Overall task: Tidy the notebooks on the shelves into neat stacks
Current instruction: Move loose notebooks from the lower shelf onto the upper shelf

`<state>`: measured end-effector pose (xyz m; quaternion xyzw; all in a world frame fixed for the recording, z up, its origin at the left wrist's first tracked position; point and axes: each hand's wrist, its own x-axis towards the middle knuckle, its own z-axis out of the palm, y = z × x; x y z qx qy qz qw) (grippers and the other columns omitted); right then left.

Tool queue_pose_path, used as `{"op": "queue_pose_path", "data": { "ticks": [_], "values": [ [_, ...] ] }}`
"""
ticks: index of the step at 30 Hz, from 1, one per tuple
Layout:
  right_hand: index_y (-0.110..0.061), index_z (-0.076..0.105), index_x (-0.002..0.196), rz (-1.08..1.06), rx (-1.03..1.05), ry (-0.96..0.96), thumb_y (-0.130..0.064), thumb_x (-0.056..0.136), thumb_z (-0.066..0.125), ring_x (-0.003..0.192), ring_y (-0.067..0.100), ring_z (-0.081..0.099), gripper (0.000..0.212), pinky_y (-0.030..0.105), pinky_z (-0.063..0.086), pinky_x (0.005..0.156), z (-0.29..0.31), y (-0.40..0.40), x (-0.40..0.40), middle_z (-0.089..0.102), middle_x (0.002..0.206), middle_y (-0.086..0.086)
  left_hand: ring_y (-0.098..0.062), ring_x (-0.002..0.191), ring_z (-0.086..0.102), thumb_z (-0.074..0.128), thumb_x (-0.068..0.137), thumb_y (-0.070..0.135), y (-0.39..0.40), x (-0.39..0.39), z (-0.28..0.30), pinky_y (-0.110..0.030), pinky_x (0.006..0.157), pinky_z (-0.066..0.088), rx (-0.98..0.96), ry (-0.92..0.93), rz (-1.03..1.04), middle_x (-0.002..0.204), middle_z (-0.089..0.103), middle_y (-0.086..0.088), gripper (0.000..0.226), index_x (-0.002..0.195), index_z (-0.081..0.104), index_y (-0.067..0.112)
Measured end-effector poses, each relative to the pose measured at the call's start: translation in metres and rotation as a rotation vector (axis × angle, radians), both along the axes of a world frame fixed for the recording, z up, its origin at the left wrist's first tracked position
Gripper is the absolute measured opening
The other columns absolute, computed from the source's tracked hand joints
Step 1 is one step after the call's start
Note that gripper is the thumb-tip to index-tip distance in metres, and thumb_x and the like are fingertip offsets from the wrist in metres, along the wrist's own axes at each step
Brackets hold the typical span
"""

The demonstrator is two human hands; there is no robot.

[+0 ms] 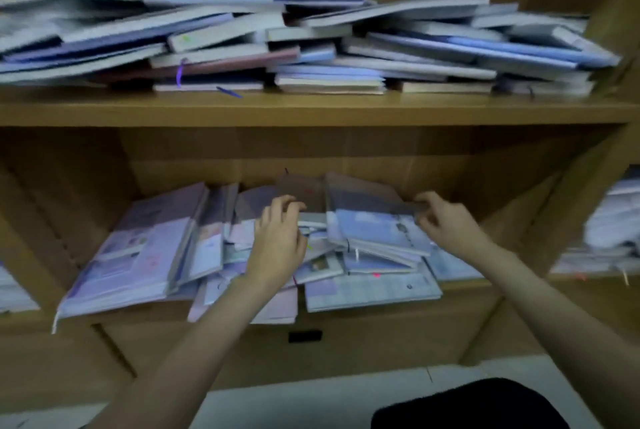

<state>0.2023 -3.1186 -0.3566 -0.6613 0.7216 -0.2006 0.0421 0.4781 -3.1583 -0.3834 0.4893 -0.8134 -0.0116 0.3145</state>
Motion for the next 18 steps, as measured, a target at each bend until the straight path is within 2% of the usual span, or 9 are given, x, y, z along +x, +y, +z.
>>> {"op": "queue_pose_path", "data": {
  "ticks": [2,3,6,9,13,16,18],
  "values": [
    [-0.011,0.023,0.145,0.031,0.250,-0.129,-0.030,0.093,0.056,0.122,0.030,0.048,0.064,0.034,0.040,0.093,-0.044,-0.001,-0.015,0.045,0.138,0.013,-0.031,0.121,0.037,0.049,0.088,0.010,-0.007,-0.016,-0.015,-0.038,0.095,0.032,0.108,-0.094,-0.005,0.136,0.036,-0.010,0.042,0.130,0.044,0.012],
    [-0.013,0.016,0.147,0.059,0.296,-0.143,-0.032,0.092,0.057,0.130,0.029,0.039,0.071,0.032,0.035,0.100,-0.062,-0.003,-0.019,0.033,0.147,0.012,-0.028,0.123,0.034,0.049,0.089,0.013,-0.011,-0.020,-0.022,-0.037,0.096,0.031,0.145,-0.149,-0.003,0.137,0.033,-0.008,0.044,0.132,0.040,0.015],
    [-0.018,0.014,0.149,0.043,0.246,-0.142,-0.038,0.089,0.059,0.135,0.032,0.029,0.077,0.038,0.030,0.108,-0.098,-0.017,-0.025,0.024,0.150,0.012,-0.027,0.125,0.035,0.049,0.091,0.017,-0.029,-0.024,-0.033,-0.035,0.095,0.032,0.216,-0.221,-0.003,0.138,0.034,-0.006,0.045,0.134,0.038,0.018],
    [-0.025,0.014,0.149,-0.002,0.195,-0.136,-0.043,0.085,0.064,0.139,0.034,0.021,0.083,0.045,0.028,0.109,-0.112,-0.031,-0.027,0.016,0.153,0.011,-0.027,0.124,0.041,0.053,0.092,0.015,-0.047,-0.035,-0.035,-0.029,0.096,0.032,0.333,-0.089,-0.059,0.137,0.041,-0.012,0.044,0.134,0.044,0.010],
    [-0.027,0.008,0.149,0.039,0.201,-0.283,-0.041,0.078,0.071,0.145,0.031,0.000,0.096,0.041,0.022,0.114,-0.122,-0.042,-0.028,-0.006,0.156,0.016,-0.023,0.115,0.056,0.052,0.093,0.013,-0.060,-0.064,-0.033,-0.018,0.089,0.037,0.437,0.143,-0.085,0.130,0.056,-0.012,0.032,0.123,0.059,0.004],
    [-0.027,-0.004,0.149,0.016,0.249,-0.119,-0.043,0.080,0.069,0.143,0.039,0.000,0.102,0.046,0.020,0.111,-0.127,-0.047,-0.027,-0.010,0.155,0.019,-0.025,0.103,0.062,0.056,0.092,0.022,-0.069,-0.084,-0.031,-0.027,0.080,0.044,0.508,0.228,-0.001,0.112,0.066,-0.013,0.034,0.115,0.062,-0.002],
    [-0.029,-0.003,0.149,0.019,0.250,-0.072,-0.041,0.082,0.068,0.140,0.043,0.009,0.098,0.045,0.024,0.109,-0.124,-0.049,-0.025,-0.002,0.155,0.018,-0.025,0.082,0.061,0.061,0.090,0.025,-0.073,-0.097,-0.027,-0.032,0.067,0.043,0.564,0.276,0.060,0.080,0.066,-0.012,0.029,0.084,0.064,-0.003]
  ]
}}
